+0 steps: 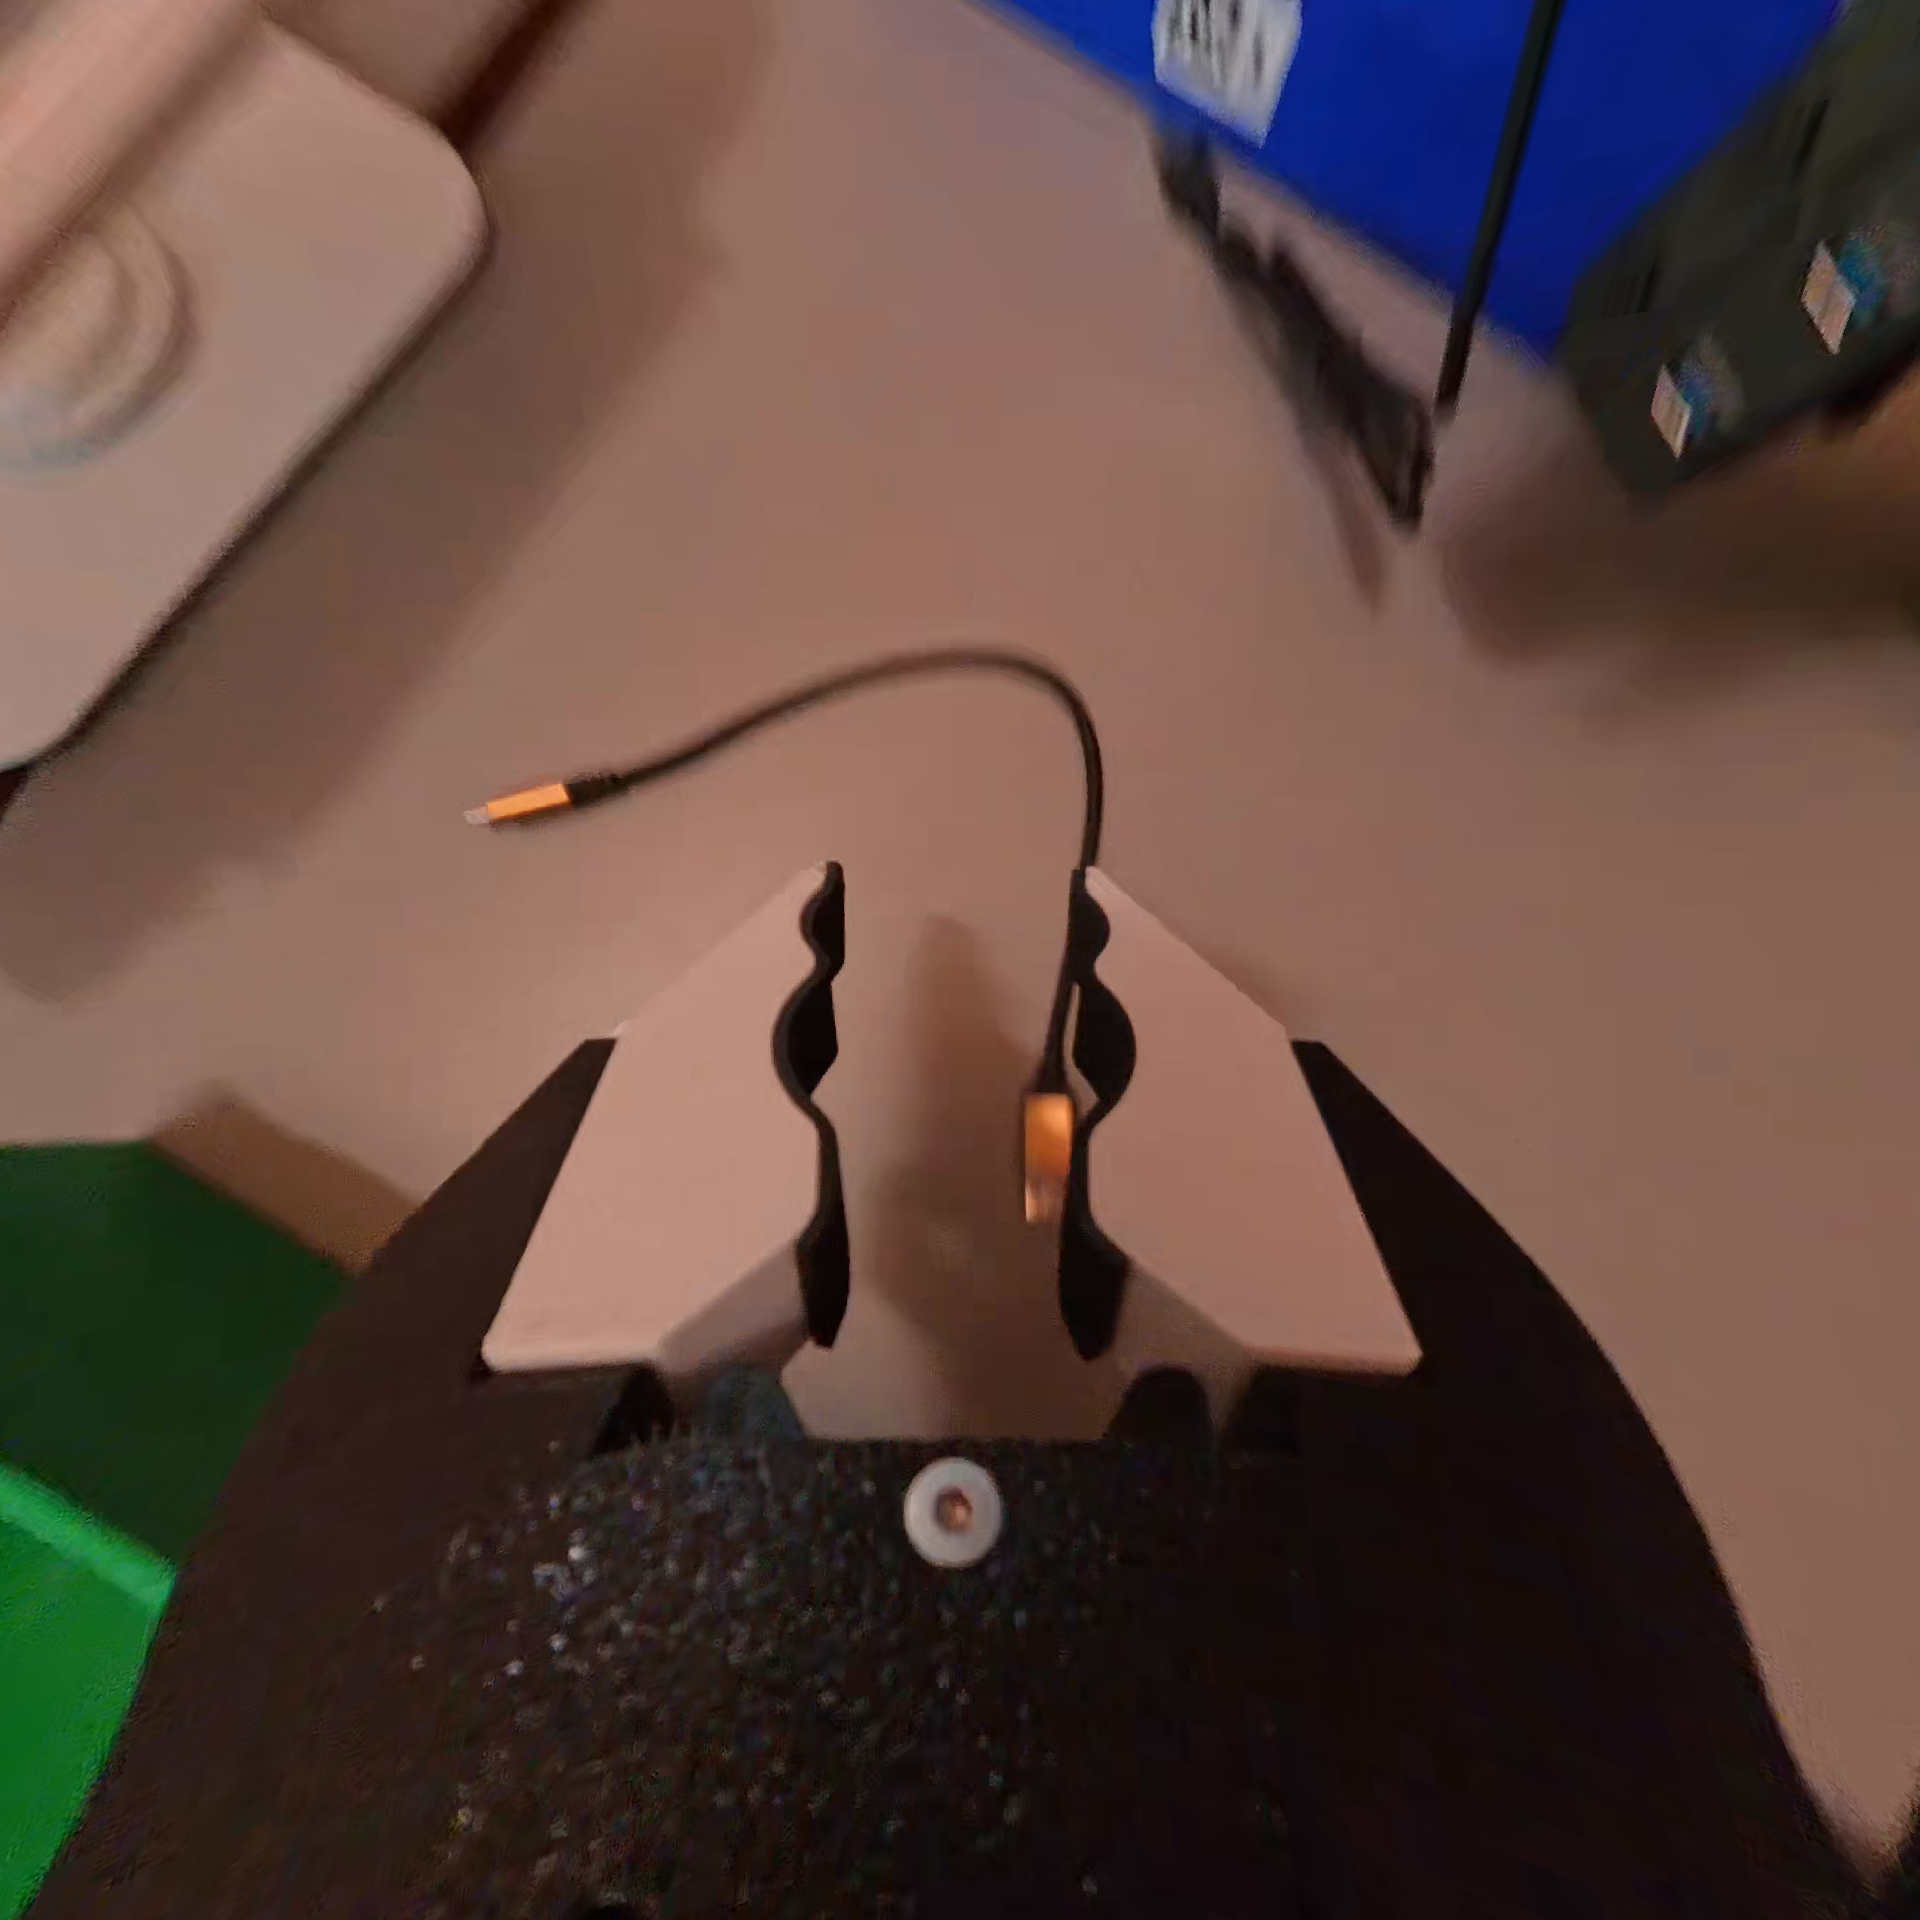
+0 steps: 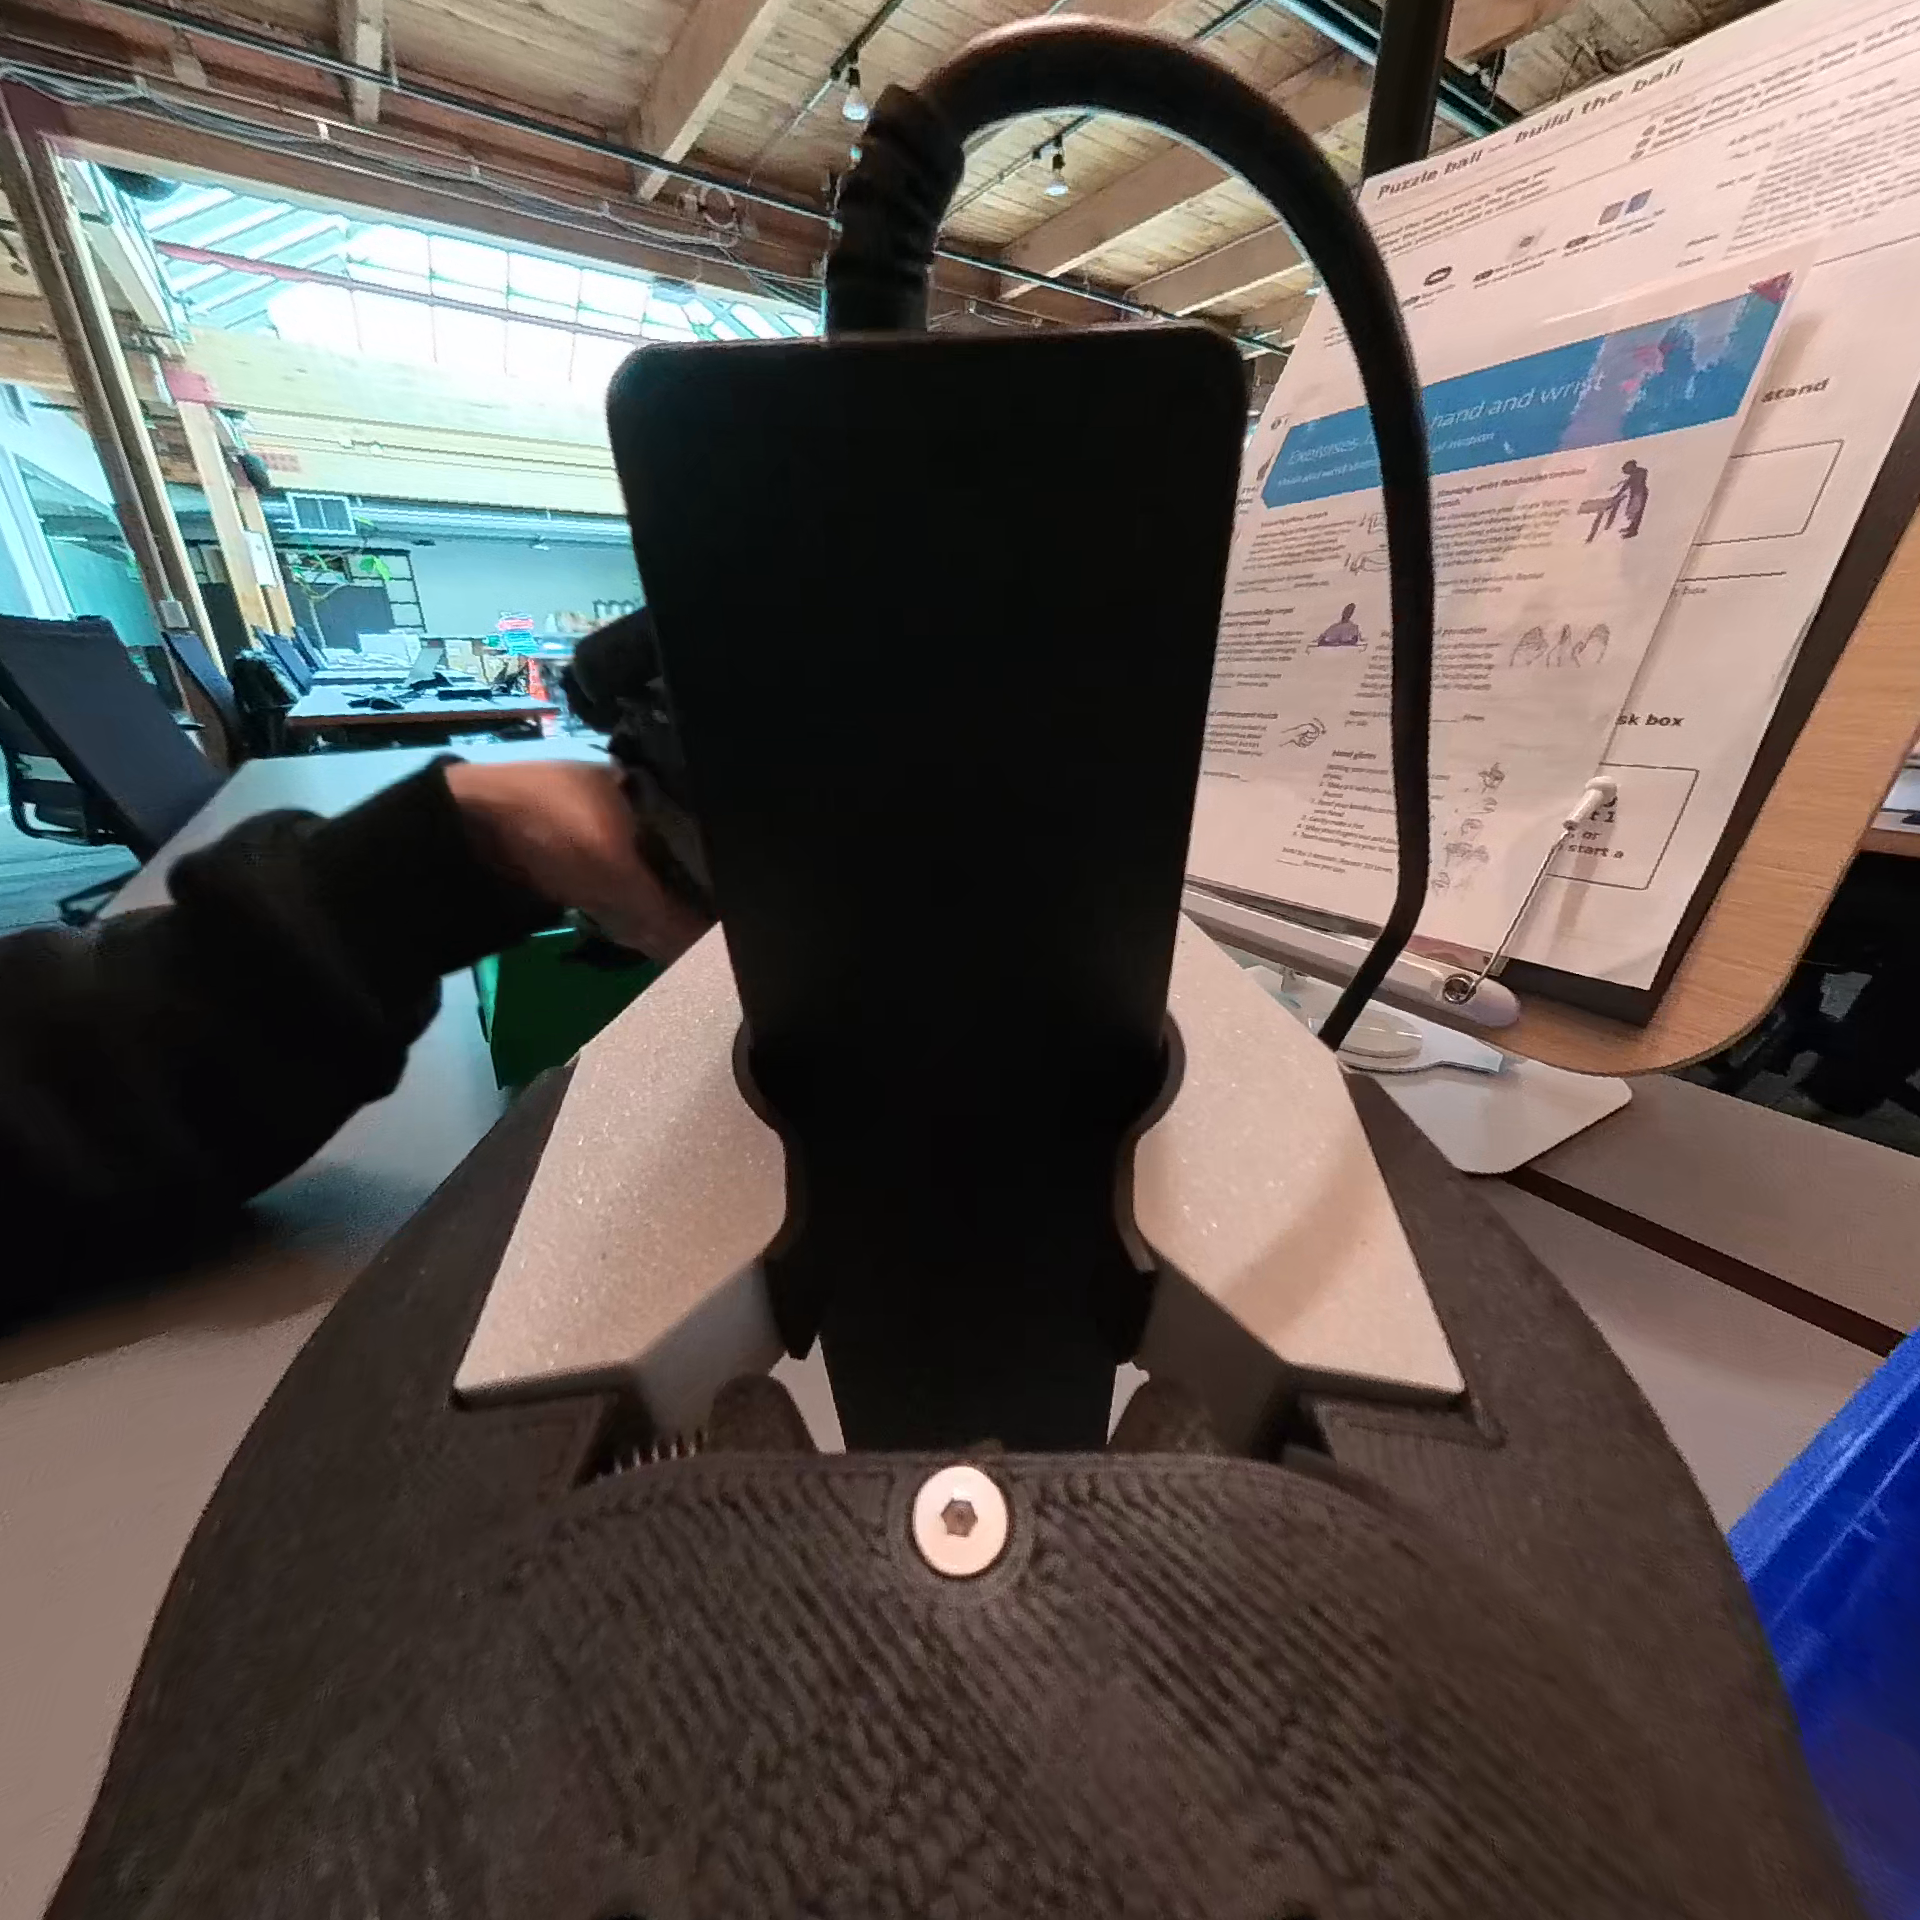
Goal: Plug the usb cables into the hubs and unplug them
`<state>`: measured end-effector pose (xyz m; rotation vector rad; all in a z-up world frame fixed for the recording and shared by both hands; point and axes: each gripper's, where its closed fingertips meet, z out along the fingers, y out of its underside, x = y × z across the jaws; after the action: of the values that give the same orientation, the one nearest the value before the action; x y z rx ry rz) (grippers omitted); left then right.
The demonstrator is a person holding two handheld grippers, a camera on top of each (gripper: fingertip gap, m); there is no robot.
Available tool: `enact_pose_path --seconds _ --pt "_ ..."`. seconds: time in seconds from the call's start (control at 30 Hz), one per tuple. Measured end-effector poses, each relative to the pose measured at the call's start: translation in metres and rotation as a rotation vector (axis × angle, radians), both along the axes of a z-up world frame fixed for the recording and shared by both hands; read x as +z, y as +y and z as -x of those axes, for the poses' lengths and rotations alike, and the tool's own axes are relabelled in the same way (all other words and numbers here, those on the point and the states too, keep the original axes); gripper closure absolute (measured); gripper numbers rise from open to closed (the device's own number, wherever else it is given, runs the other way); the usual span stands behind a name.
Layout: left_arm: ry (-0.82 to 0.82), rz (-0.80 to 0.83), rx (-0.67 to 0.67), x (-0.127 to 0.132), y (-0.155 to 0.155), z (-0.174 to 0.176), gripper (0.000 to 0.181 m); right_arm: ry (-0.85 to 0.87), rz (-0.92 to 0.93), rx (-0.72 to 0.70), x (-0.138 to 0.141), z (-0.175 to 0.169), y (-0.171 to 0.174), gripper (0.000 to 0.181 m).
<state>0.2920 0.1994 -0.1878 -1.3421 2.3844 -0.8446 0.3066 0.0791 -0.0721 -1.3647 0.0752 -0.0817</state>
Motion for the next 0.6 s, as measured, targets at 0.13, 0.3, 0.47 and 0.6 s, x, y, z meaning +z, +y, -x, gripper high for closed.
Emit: enact_pose_path --seconds 0.13,0.3,0.47,0.6 --pt "0.281 -0.296 -0.112 -0.035 0.017 0.057 0.141 -0.003 0.0 0.005 0.001 0.001 0.0 0.119" --pt "0.472 -0.401 -0.166 -0.066 0.011 0.076 0.164 -0.002 0.015 0.014 -0.003 0.003 0.003 0.119" --pt "0.504 -0.215 -0.26 -0.066 -0.029 0.084 0.169 -0.009 0.016 0.01 -0.001 0.002 0.001 0.119" --pt "0.421 -0.116 -0.404 -0.054 -0.061 0.082 0.166 -0.008 0.011 0.004 0.0 0.0 -0.001 0.119"
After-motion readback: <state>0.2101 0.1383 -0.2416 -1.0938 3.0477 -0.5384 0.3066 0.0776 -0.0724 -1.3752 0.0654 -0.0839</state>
